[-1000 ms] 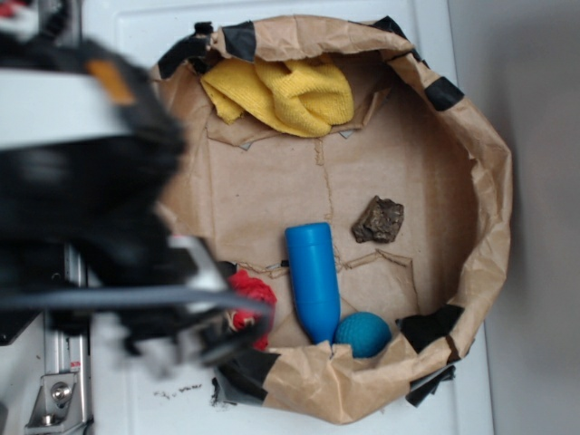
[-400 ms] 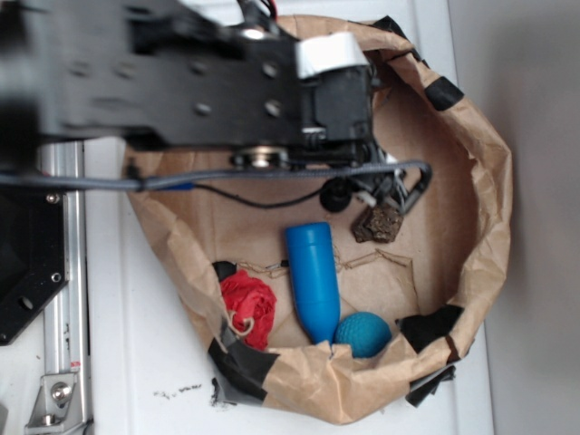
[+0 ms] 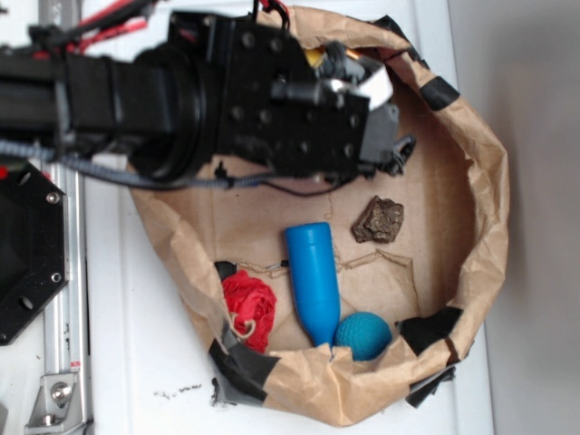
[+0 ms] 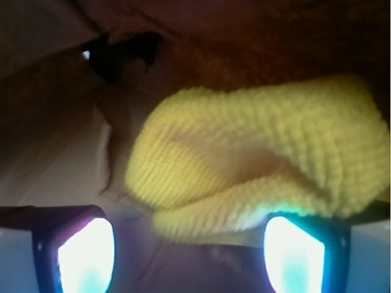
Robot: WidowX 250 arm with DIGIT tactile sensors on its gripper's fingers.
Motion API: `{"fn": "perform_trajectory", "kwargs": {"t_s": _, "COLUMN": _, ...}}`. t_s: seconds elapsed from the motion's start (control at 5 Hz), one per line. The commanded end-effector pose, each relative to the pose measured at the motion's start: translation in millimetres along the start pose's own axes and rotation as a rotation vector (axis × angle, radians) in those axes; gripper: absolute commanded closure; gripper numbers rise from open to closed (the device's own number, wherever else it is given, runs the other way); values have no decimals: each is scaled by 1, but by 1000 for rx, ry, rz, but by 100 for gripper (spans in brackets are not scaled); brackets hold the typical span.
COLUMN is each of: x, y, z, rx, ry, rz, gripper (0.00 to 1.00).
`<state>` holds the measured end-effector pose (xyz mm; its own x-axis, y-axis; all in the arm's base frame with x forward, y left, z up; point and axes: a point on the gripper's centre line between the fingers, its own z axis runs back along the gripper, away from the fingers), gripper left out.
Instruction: Grab the yellow cloth.
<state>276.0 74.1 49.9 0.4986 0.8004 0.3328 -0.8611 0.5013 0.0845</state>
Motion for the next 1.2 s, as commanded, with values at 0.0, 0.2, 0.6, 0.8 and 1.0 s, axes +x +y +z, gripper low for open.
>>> {"fn": "perform_trajectory", "kwargs": {"t_s": 0.0, "x": 18, "y": 28, "z": 7, "rx": 27, "ry": 14, "rz": 119, "gripper": 100}}
{"fn": "perform_trajectory", "kwargs": {"t_s": 0.2, "x": 20, "y": 39, "z": 5, "rx": 98, "ry": 68, "rz": 54, "gripper": 100}}
{"fn": "perform_trajectory", "kwargs": {"t_s": 0.6, "x": 23, "y": 38, "z": 3, "rx": 37, "ry": 127, "rz": -48, "gripper": 100}}
{"fn": "perform_trajectory", "kwargs": {"t_s": 0.8, "x": 18, "y": 12, "z": 46, "rx": -135, "ry": 76, "rz": -256, "gripper": 100}}
{"fn": "perform_trajectory", "kwargs": {"t_s": 1.0, "x": 11, "y": -5, "z": 106, "rx": -365, "ry": 66, "rz": -445, "gripper": 100}}
